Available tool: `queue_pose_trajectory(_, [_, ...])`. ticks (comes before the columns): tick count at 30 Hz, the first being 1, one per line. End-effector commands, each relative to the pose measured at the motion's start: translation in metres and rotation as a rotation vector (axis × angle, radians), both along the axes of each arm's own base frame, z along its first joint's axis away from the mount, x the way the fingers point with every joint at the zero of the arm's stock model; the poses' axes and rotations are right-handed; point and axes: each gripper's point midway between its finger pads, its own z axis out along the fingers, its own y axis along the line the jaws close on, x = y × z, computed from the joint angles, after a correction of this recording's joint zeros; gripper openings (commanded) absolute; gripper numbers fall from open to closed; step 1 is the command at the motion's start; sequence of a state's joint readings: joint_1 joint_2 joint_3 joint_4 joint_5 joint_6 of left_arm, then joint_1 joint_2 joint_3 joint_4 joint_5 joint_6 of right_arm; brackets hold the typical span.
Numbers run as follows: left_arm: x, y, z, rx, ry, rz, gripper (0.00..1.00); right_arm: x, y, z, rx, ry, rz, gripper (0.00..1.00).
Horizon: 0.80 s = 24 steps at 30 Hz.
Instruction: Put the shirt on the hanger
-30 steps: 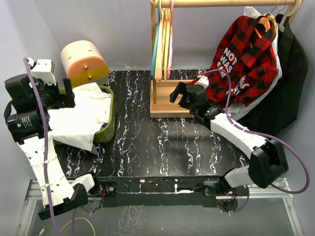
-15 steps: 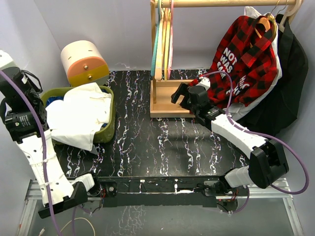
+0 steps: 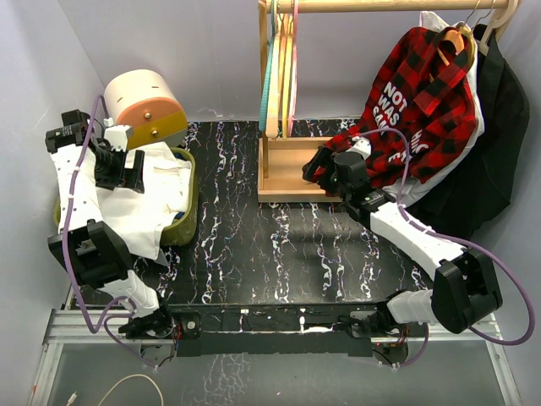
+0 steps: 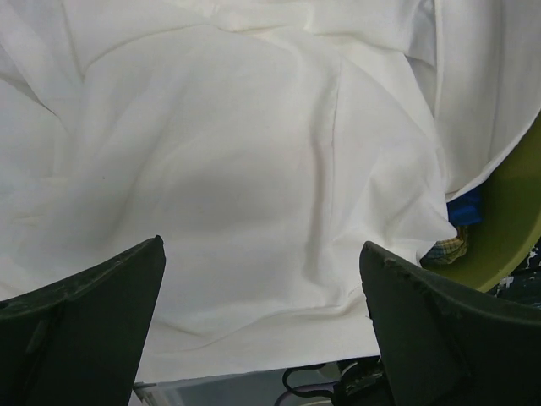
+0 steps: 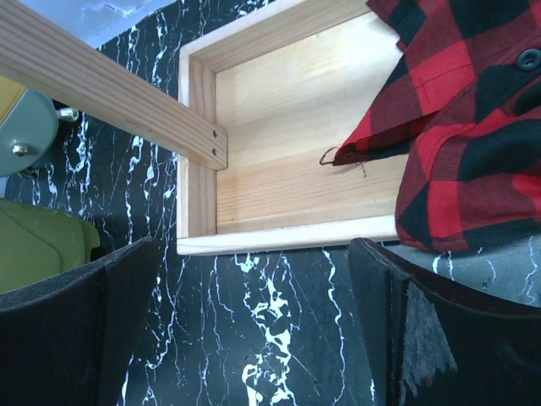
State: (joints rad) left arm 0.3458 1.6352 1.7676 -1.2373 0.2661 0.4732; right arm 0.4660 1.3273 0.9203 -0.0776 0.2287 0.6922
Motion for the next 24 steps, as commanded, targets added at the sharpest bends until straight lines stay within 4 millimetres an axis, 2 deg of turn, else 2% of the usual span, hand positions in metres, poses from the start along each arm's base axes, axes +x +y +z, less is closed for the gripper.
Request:
queue_pose_trajectory(1, [0.000, 0.000, 0.007, 0.000, -0.056, -0.032, 0.97, 0.004, -0.009, 0.026, 0.024, -0.089, -0.013, 0.99])
queue_pose_trajectory(6, [-0.001, 0.000, -0.046, -0.046, 0.064, -0.031, 0.97, 0.005, -0.010, 0.026, 0.028, -0.088, -0.008, 0.99])
queue_pose_trajectory(10, [-0.007, 0.001, -0.073, -0.036, 0.093, -0.026, 0.97, 0.006, -0.007, 0.030, 0.037, -0.105, 0.017, 0.98])
queue_pose_trajectory(12, [-0.013, 0.001, -0.085, -0.042, 0.125, -0.023, 0.97, 0.003, 0.005, 0.037, 0.054, -0.134, 0.093, 0.98])
queue_pose_trajectory(14, [-0.017, -0.010, -0.084, -0.100, 0.146, -0.036, 0.97, -0.004, 0.019, 0.048, 0.078, -0.179, 0.188, 0.98])
queue_pose_trajectory(16, [-0.011, -0.014, -0.069, -0.113, 0.100, -0.045, 0.97, -0.016, 0.035, 0.063, 0.111, -0.251, 0.313, 0.96])
queue_pose_trajectory(17, [-0.007, -0.015, -0.054, -0.110, 0.059, -0.051, 0.97, -0.025, 0.045, 0.070, 0.120, -0.294, 0.393, 0.94])
queue_pose_trajectory(19, [0.005, -0.019, -0.006, -0.105, -0.073, -0.073, 0.97, -0.045, 0.062, 0.089, 0.145, -0.388, 0.542, 0.91])
queue_pose_trajectory(20, [0.010, -0.022, 0.023, -0.107, -0.146, -0.060, 0.21, -0.058, 0.071, 0.096, 0.149, -0.431, 0.623, 0.91])
queue_pose_trajectory(21, [0.013, -0.025, 0.052, -0.095, -0.230, -0.062, 0.00, -0.072, 0.080, 0.104, 0.147, -0.486, 0.709, 0.90])
queue_pose_trajectory(23, [0.015, -0.028, 0.111, -0.048, -0.408, -0.080, 0.00, -0.103, 0.105, 0.112, 0.115, -0.574, 0.875, 0.92])
queue_pose_trajectory(24, [0.012, -0.031, 0.131, -0.027, -0.473, -0.094, 0.00, -0.112, 0.115, 0.110, 0.087, -0.584, 0.928, 0.94])
